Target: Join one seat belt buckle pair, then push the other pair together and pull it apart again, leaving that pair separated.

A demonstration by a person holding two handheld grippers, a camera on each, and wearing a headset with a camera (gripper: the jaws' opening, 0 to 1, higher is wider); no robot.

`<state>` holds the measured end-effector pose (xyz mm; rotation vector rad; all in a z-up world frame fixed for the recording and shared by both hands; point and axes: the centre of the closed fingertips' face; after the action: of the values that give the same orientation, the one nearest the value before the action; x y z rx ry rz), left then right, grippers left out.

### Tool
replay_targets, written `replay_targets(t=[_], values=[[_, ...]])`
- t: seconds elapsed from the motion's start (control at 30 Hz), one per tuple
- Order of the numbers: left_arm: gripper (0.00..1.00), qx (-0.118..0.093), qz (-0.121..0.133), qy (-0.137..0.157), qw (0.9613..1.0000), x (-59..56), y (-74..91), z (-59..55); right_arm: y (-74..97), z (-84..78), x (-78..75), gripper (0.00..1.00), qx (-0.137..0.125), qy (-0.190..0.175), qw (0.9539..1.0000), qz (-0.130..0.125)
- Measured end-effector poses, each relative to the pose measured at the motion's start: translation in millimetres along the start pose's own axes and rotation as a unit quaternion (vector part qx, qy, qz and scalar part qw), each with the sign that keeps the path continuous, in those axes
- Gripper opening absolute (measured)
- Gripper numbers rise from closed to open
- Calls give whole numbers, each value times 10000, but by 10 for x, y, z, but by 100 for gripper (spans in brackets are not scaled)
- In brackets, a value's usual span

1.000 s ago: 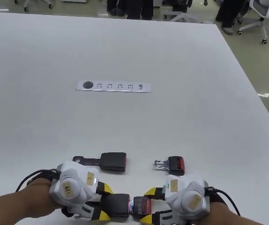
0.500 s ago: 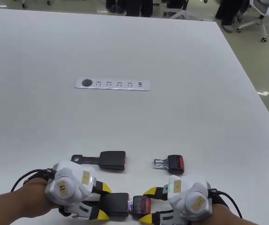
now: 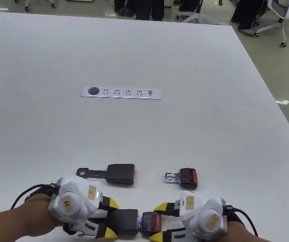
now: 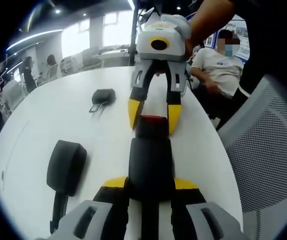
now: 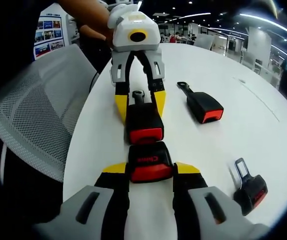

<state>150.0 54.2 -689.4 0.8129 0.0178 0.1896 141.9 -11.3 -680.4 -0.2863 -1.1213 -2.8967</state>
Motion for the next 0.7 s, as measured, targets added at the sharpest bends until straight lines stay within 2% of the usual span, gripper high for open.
replay_targets(t=[0.17, 0.2, 0.23, 0.33, 0.4, 0.53, 0.57, 0.6, 0.63, 0.67, 0.7], values=[[33, 144, 25, -177, 9997, 5, -9, -31, -1, 19, 4, 31, 142, 34, 9999, 3], [33, 170, 28, -179, 9997, -21, 23, 47, -3, 17, 4, 32, 223, 104, 9997, 0], [33, 202, 24, -228, 9995, -34, 38, 72, -6, 22, 4, 32, 254, 105, 9996, -4], [33, 261, 28, -281, 9993, 1, 4, -12, 0, -4, -31, 32, 342, 92, 9994, -7], [33, 337, 35, -363, 9988, -10, 6, 6, 6, -18, -29, 32, 410, 124, 9991, -16], [34, 417, 86, -337, 9985, 15, -18, -56, 3, -46, -52, 33, 513, 220, 9984, -54], [35, 461, 76, -353, 9983, 11, -18, -61, 6, -88, -71, 34, 651, 326, 9973, -111], [37, 495, 53, -315, 9983, -12, -3, -31, 3, -94, -97, 38, 657, 317, 9969, -307], [40, 480, 5, -160, 9987, -56, 6, 3, -4, -89, -45, 42, 620, 294, 9975, -196], [44, 464, -26, -130, 9988, -87, 16, 38, -2, -71, -5, 46, 517, 149, 9985, -118], [49, 469, -44, -55, 9989, -112, 24, 41, 7, -63, -22, 49, 484, 68, 9986, -189]])
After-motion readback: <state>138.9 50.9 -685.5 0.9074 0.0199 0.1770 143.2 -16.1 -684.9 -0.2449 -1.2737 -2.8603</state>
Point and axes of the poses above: the centre of the closed fingertips' face, and the gripper's own axes: y roughly backward along the fingers, x roughly to its left, z roughly out of its top, and after that the axes turned 11 degrees about z, right-handed
